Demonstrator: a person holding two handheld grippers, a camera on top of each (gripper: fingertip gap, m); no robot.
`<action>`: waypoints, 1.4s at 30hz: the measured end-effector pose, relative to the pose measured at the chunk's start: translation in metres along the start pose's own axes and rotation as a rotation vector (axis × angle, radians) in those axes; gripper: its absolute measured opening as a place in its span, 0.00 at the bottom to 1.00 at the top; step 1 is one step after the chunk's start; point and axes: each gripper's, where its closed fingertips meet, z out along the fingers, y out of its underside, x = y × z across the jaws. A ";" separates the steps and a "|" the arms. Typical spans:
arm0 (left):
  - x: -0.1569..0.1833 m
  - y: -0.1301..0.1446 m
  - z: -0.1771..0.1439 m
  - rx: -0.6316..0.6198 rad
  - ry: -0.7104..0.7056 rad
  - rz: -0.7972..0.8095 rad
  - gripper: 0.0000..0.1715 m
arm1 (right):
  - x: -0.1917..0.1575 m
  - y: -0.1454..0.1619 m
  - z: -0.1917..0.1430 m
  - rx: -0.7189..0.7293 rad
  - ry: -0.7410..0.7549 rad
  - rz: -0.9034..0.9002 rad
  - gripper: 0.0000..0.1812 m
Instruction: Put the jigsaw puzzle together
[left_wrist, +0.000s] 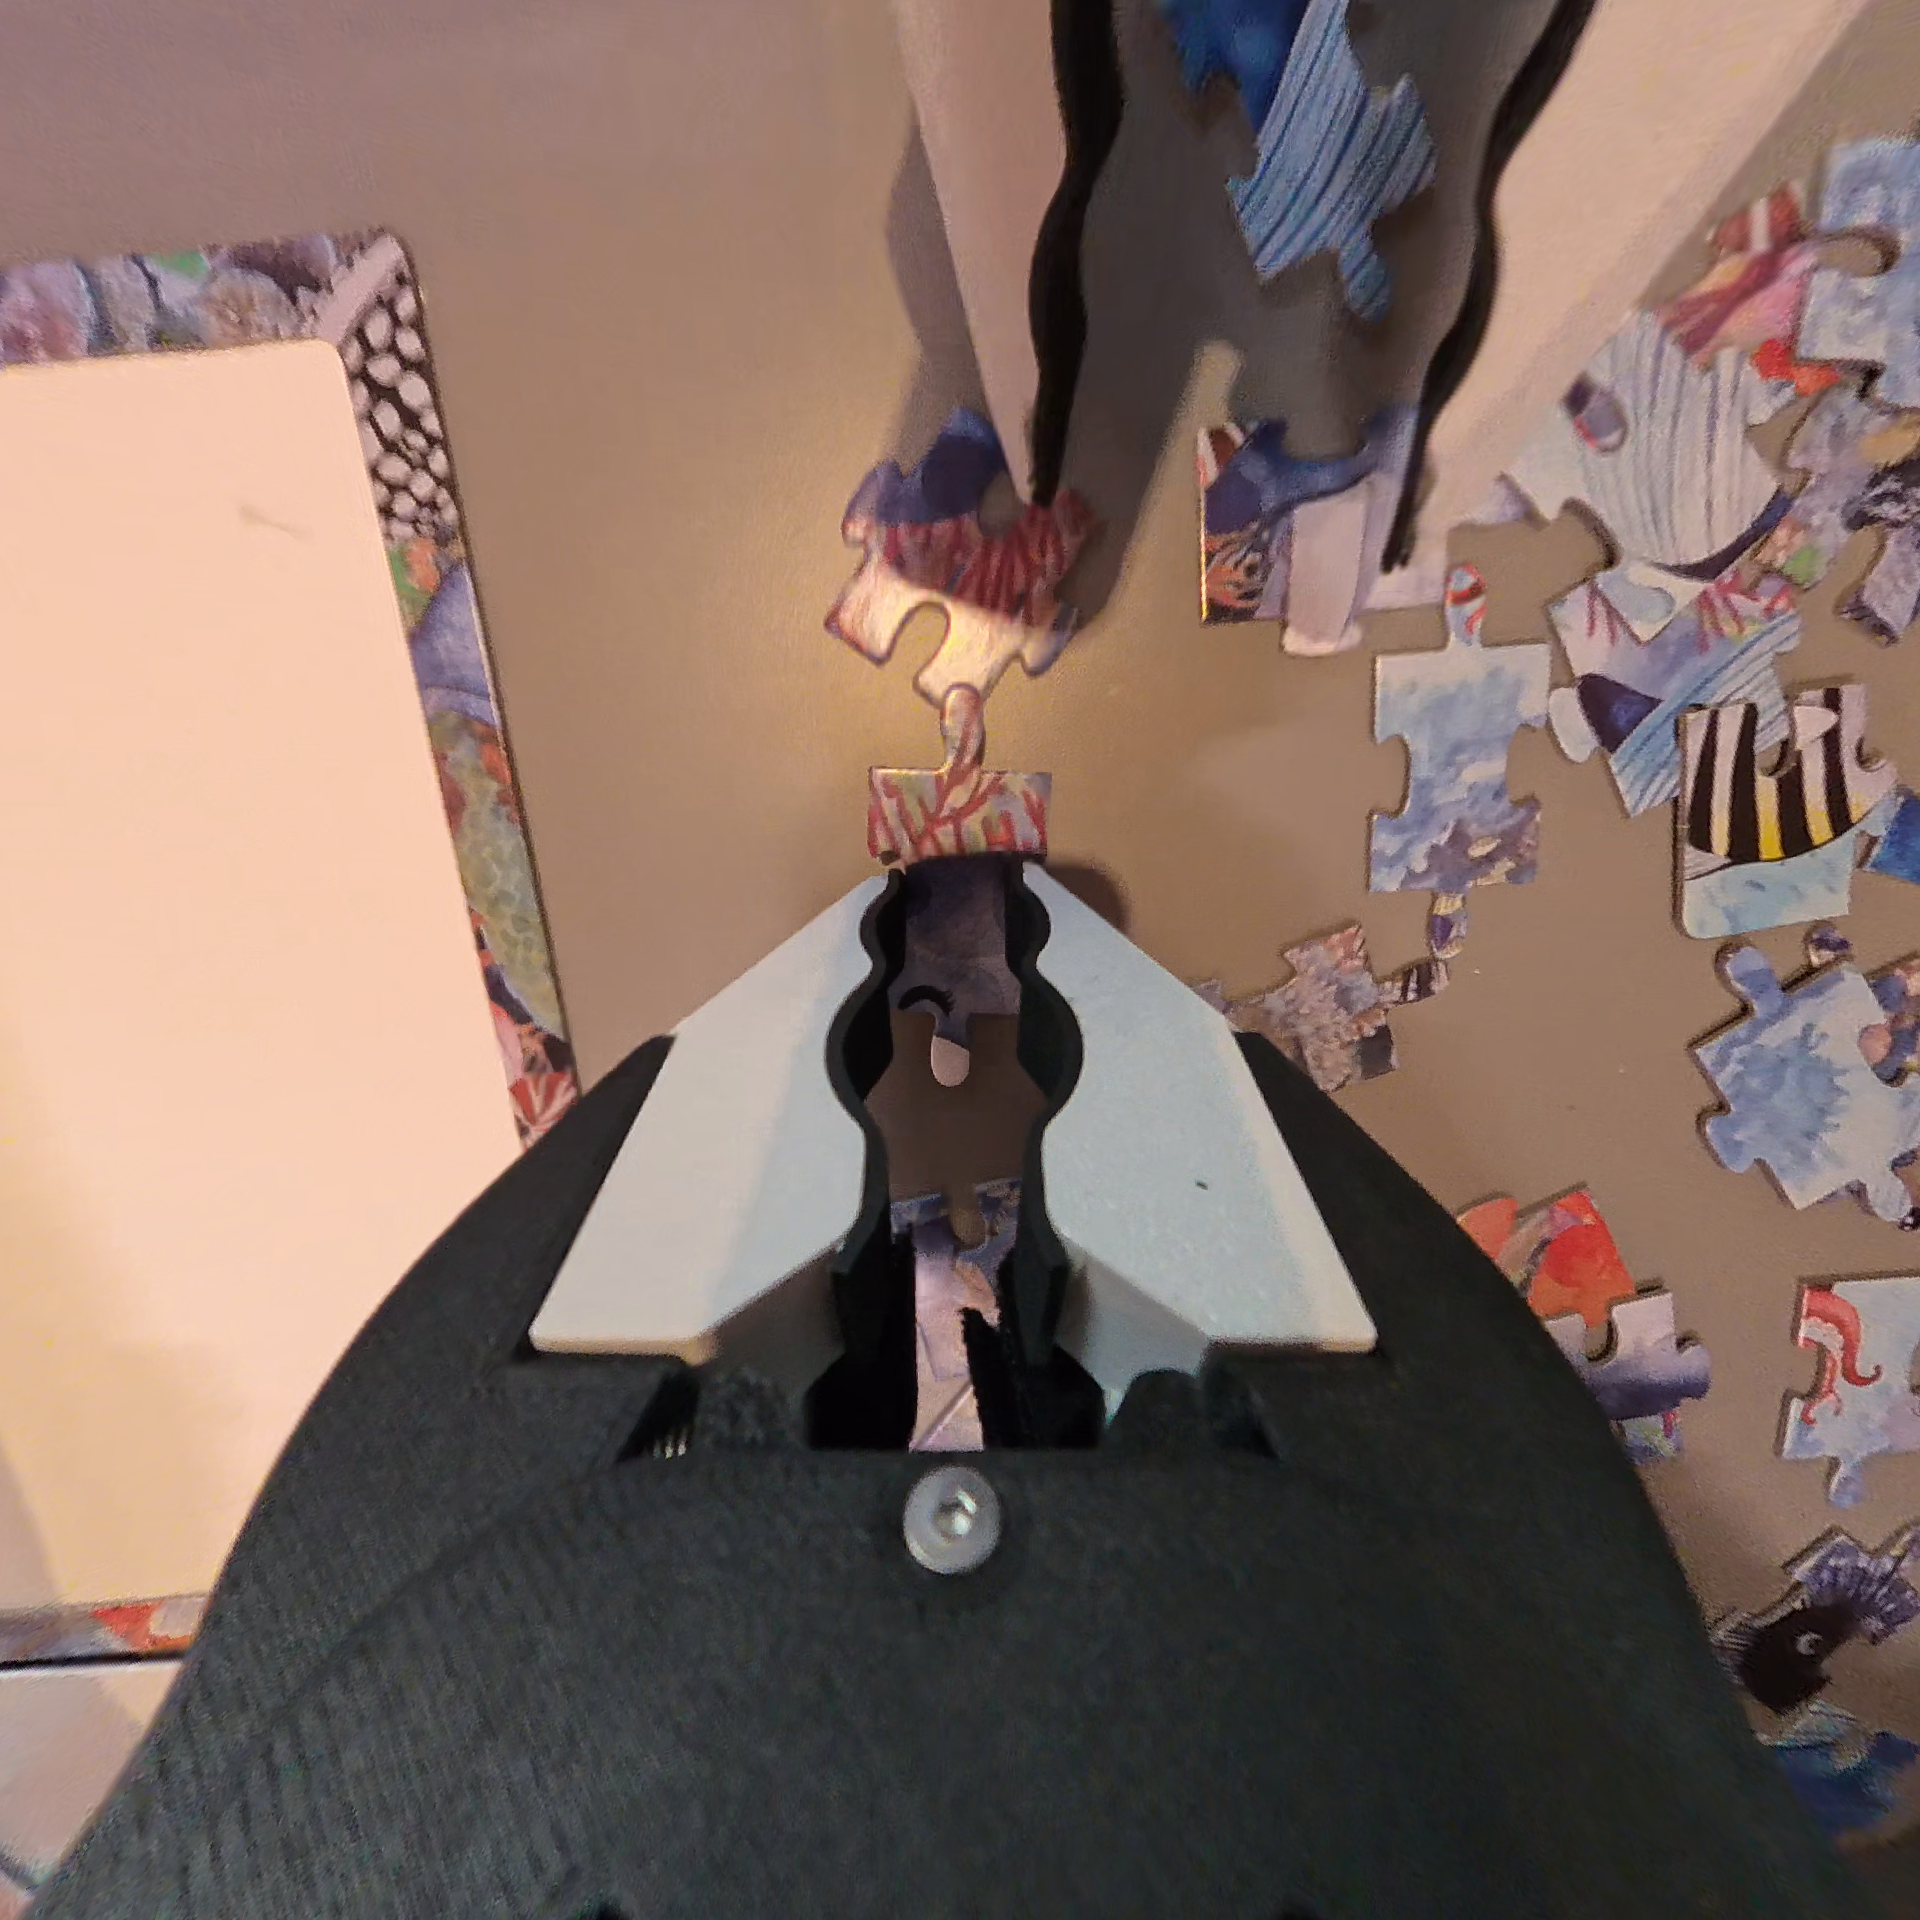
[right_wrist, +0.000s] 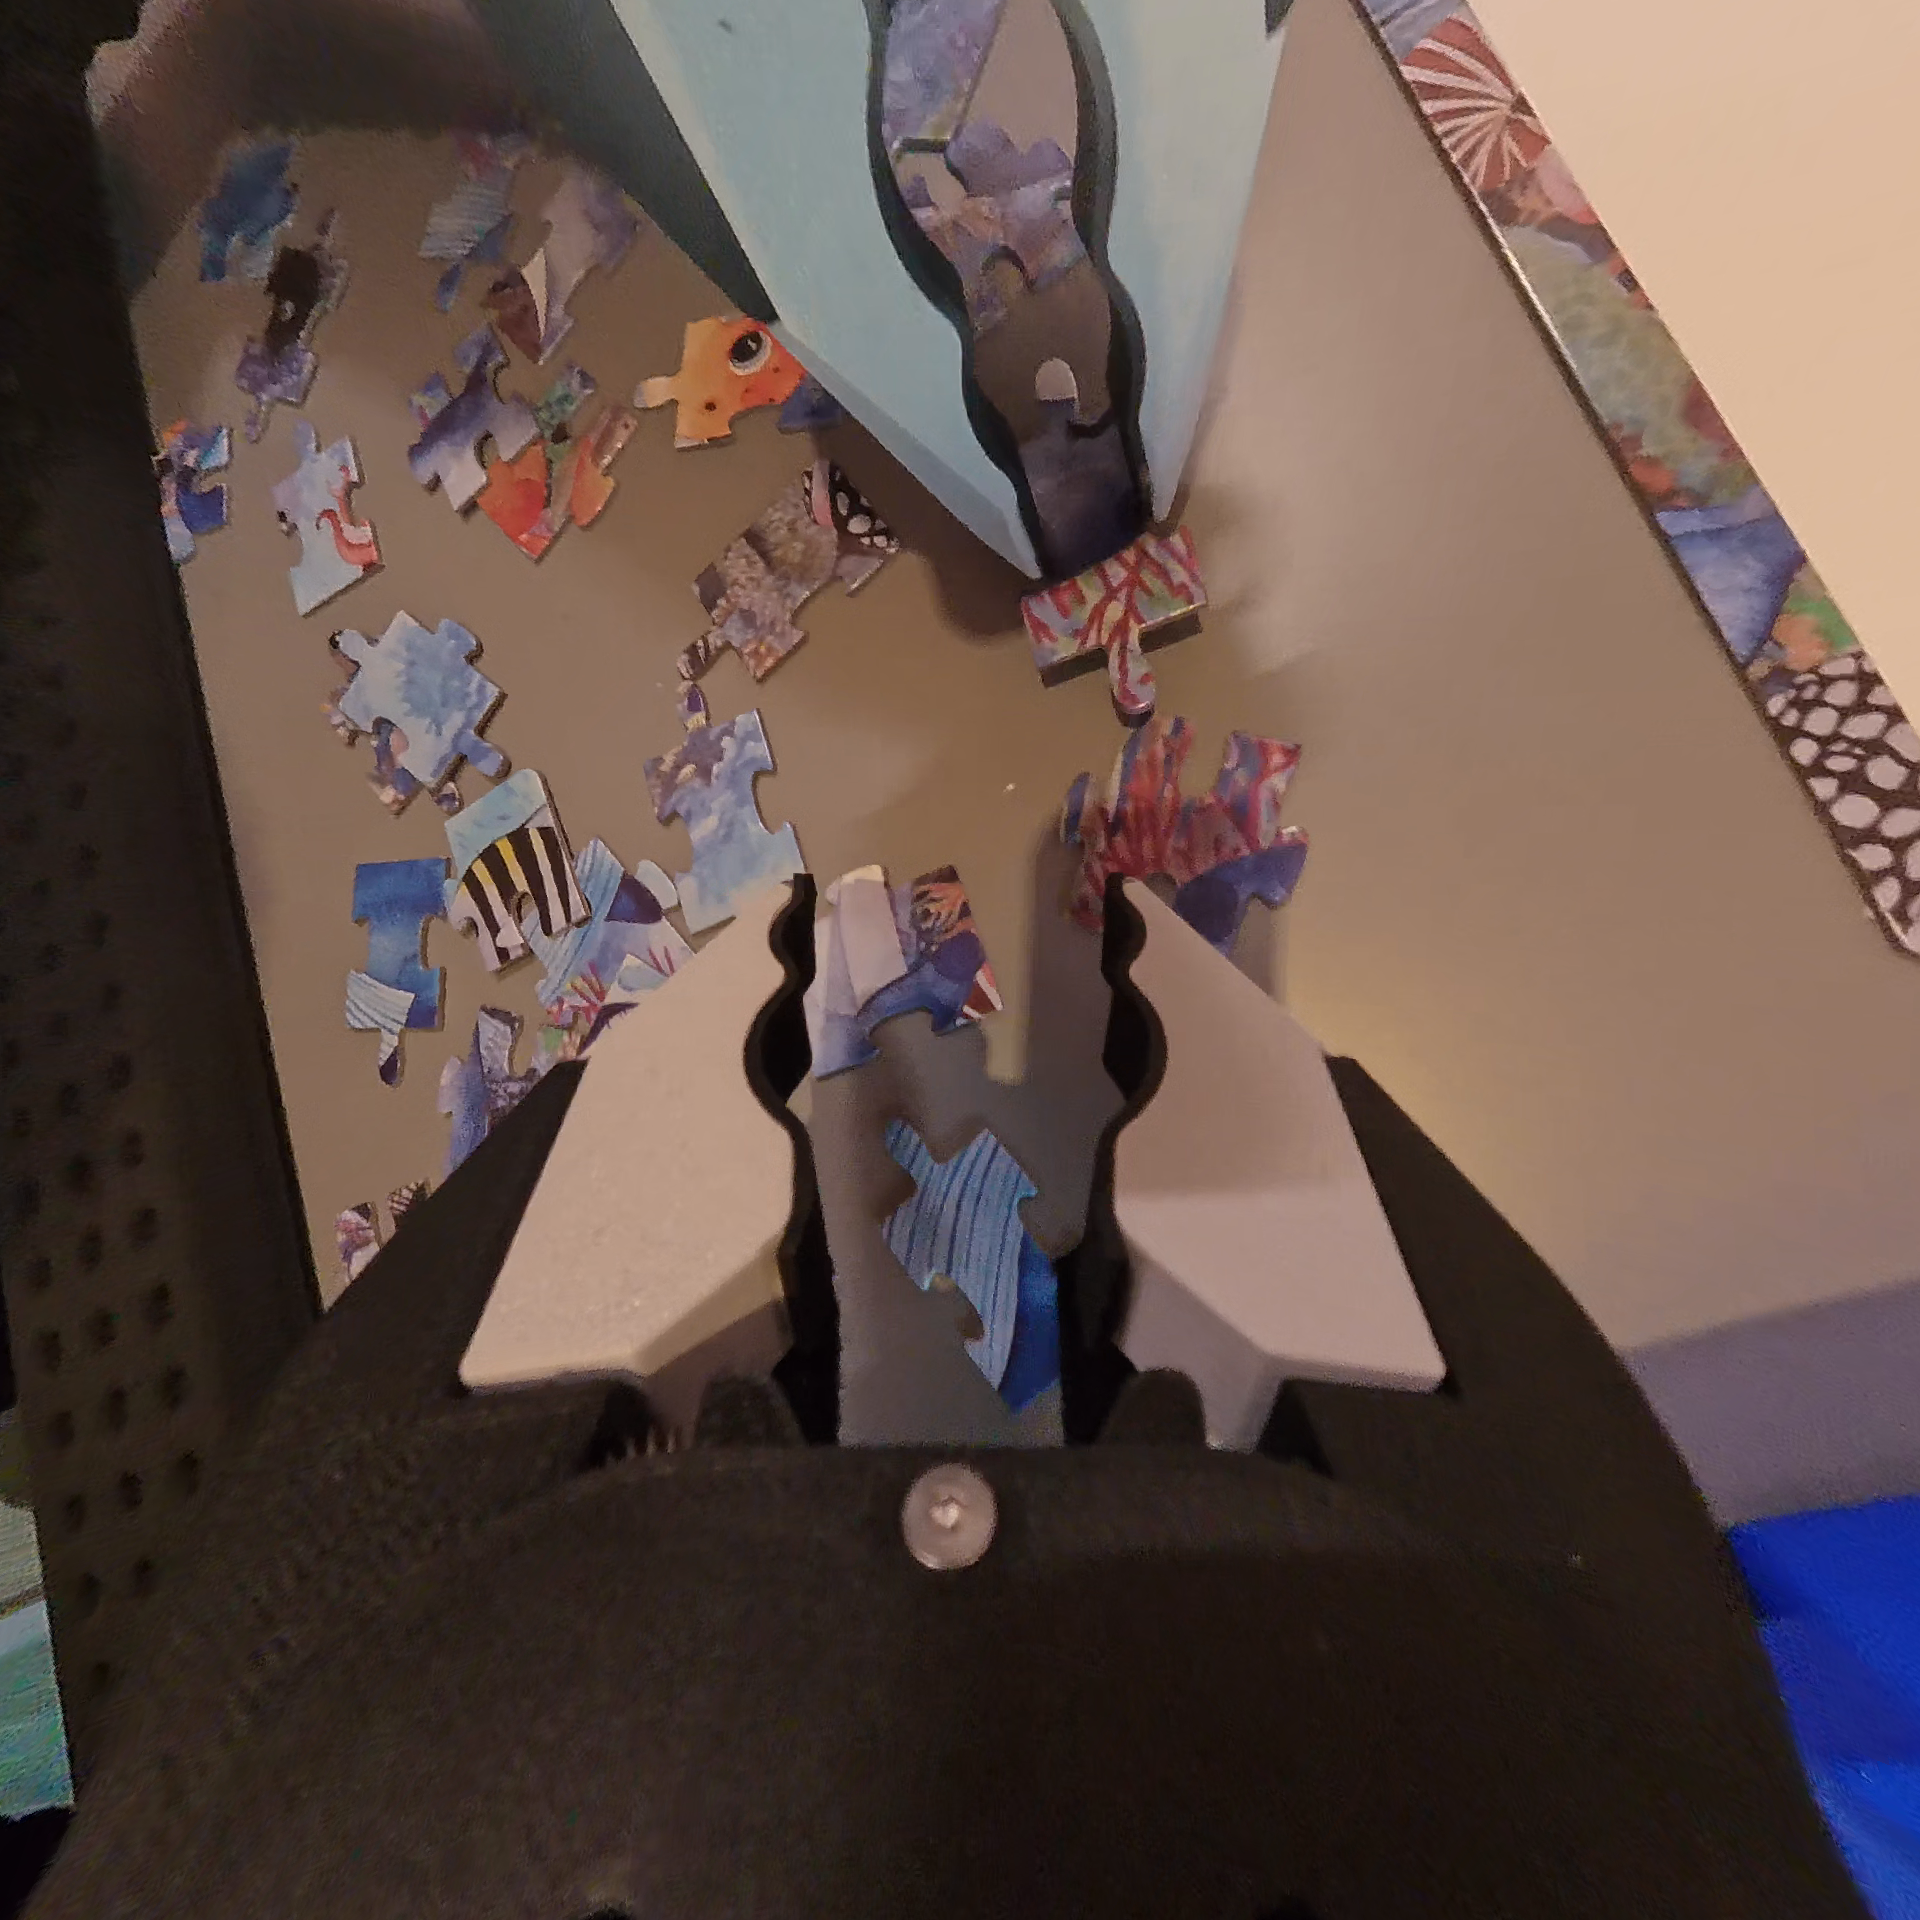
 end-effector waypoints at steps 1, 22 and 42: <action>-0.001 -0.005 -0.002 0.013 -0.001 0.014 0.10 | 0.002 0.001 -0.002 -0.003 0.008 0.001 0.30; -0.015 -0.013 0.019 -0.157 0.074 0.408 0.10 | 0.007 0.010 0.001 -0.016 0.026 -0.030 0.27; -0.007 -0.031 0.002 0.101 0.173 0.264 0.02 | 0.012 -0.002 -0.006 0.077 0.047 -0.046 0.16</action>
